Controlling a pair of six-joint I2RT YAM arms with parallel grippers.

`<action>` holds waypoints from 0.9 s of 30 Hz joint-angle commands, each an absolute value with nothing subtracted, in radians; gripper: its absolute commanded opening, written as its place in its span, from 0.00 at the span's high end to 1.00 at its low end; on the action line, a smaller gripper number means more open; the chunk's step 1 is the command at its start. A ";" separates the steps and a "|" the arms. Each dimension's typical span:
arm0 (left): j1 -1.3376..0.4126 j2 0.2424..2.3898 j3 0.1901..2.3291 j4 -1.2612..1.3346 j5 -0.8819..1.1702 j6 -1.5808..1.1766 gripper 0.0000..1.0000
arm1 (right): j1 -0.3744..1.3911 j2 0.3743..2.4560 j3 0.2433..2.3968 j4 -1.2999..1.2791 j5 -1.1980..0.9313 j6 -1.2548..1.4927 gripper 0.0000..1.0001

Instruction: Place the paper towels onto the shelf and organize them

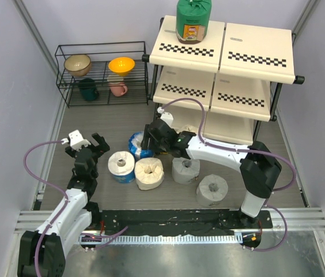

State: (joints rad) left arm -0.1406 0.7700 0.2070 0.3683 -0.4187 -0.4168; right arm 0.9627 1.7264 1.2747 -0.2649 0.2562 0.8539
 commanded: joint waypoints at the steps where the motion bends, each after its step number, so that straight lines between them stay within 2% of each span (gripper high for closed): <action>1: -0.138 0.761 0.230 0.399 -0.436 -0.428 0.00 | 0.963 1.756 1.333 -0.250 0.284 0.887 0.35; 27: -0.137 0.758 0.229 0.399 -0.434 -0.428 0.00 | 0.943 1.916 1.420 -0.311 0.313 0.893 0.43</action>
